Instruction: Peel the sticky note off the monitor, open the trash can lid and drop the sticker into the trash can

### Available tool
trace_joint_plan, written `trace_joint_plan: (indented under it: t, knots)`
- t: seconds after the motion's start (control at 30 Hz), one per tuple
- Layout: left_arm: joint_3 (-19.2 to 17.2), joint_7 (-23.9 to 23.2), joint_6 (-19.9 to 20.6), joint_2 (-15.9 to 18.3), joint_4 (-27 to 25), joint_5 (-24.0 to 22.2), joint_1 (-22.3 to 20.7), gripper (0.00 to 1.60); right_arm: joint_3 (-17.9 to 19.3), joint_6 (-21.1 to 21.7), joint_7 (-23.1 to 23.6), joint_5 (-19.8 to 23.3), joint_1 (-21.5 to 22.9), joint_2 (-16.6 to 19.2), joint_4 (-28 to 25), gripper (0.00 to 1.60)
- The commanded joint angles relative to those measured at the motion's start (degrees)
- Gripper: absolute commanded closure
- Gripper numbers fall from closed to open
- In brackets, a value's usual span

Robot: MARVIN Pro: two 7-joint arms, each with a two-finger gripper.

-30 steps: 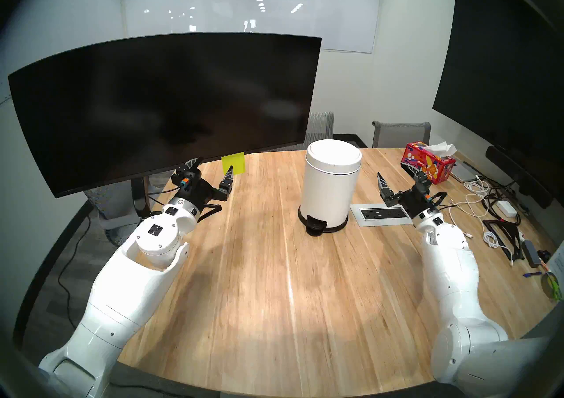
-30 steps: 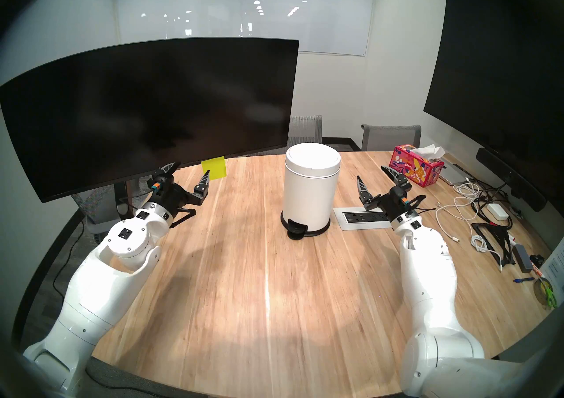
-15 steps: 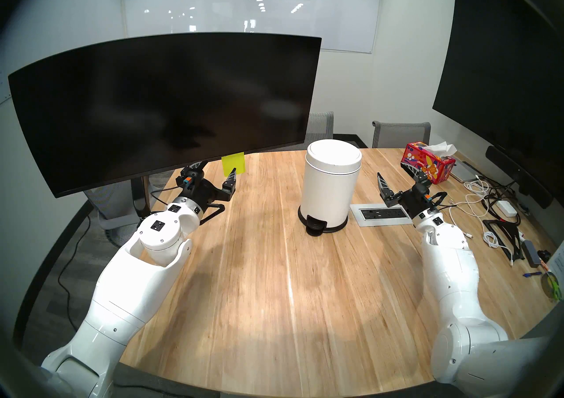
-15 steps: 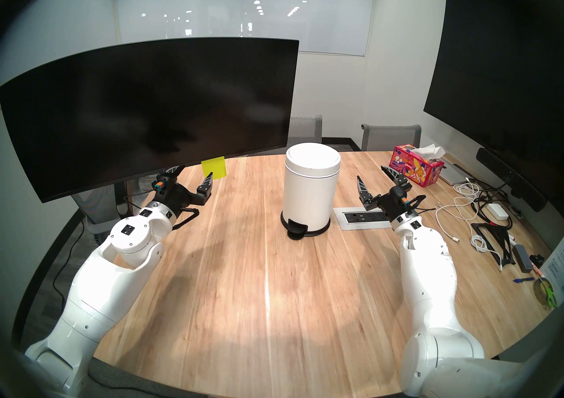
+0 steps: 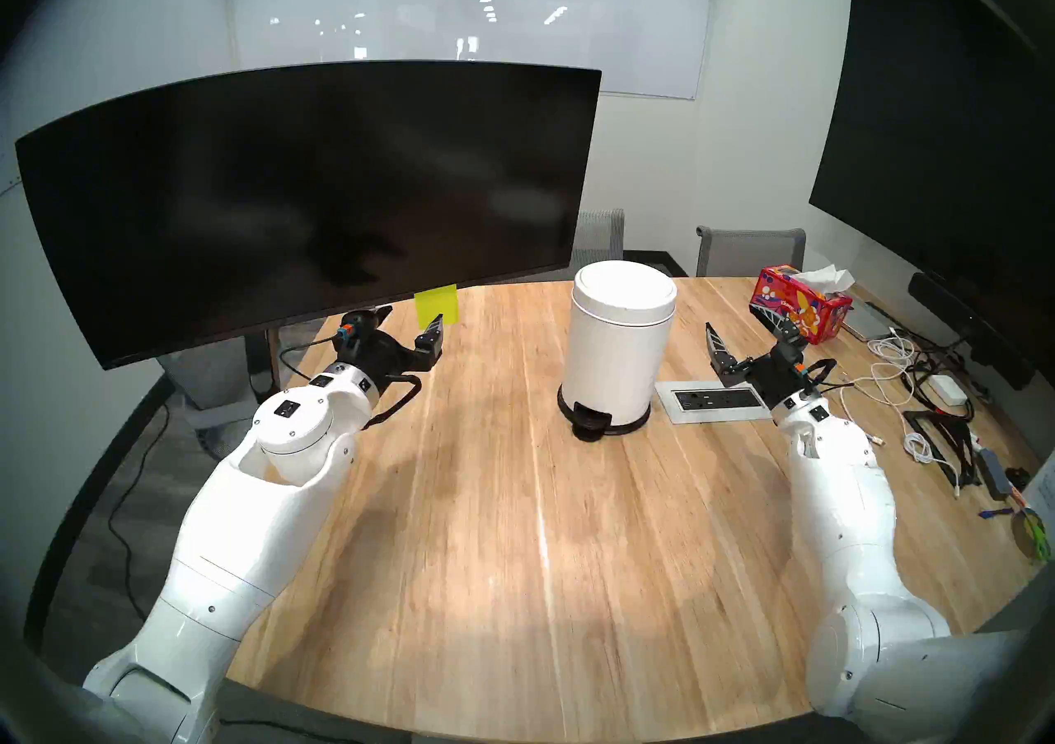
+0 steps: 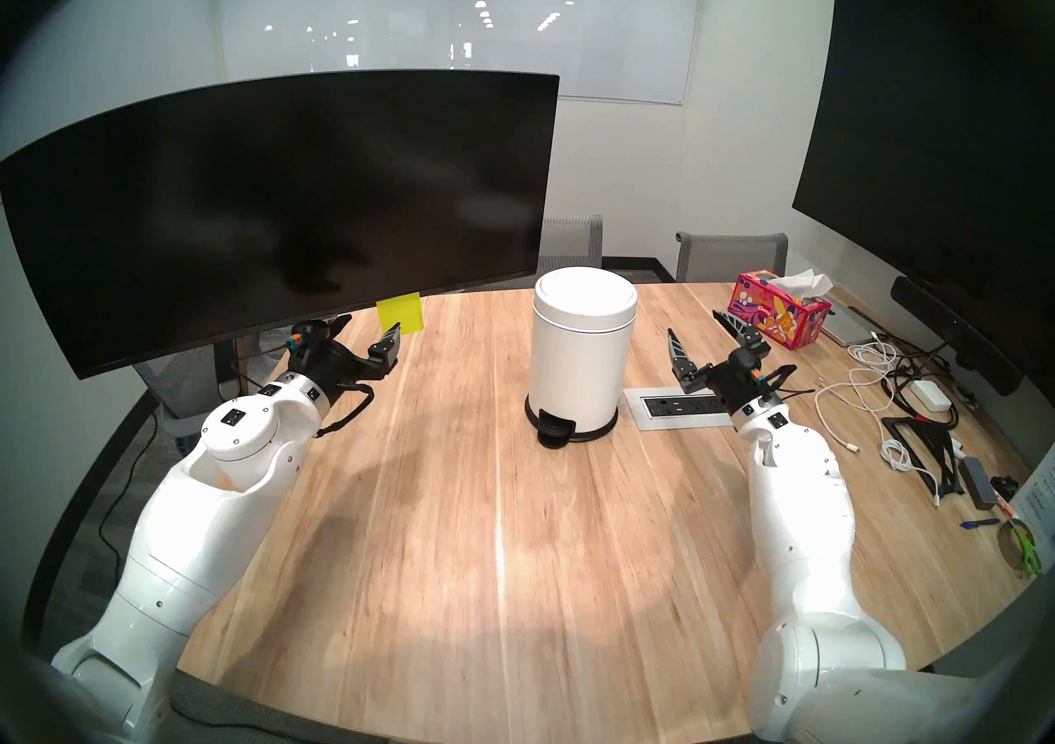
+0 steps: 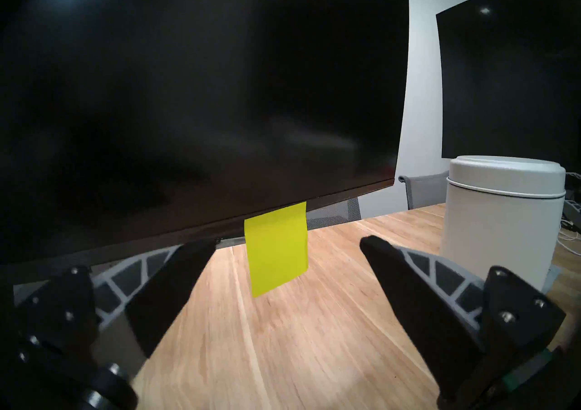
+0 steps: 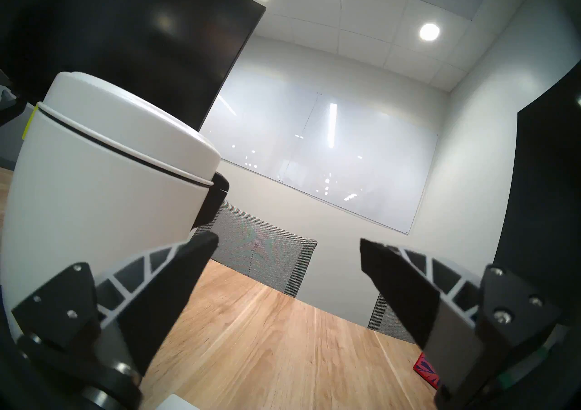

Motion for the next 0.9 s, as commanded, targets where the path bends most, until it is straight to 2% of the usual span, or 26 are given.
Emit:
trace_joint_plan:
  t: [0.0,0.17,0.67,0.87]
  knots:
    - [-1.16,-0.38,2.38,-0.37,-2.68,-2.61,-0.49,0.0,0.11,-0.13,-0.07,0.24,0.8,0.08,-1.0,0.0]
    - [-1.6,-0.03,4.56,-0.75,-3.84,-3.89,1.02,0.0,0.11,-0.12,-0.08,0.25,0.79,0.08,-1.03,0.0]
    - [-1.01,0.85,4.65,-0.73,-4.78,-2.93,3.69,0.0,0.11,-0.11,-0.08,0.25,0.79,0.08,-1.03,0.0]
    - [0.63,1.12,0.43,-0.1,-3.43,1.04,4.05,0.0,0.11,-0.12,-0.08,0.25,0.79,0.08,-1.02,0.0]
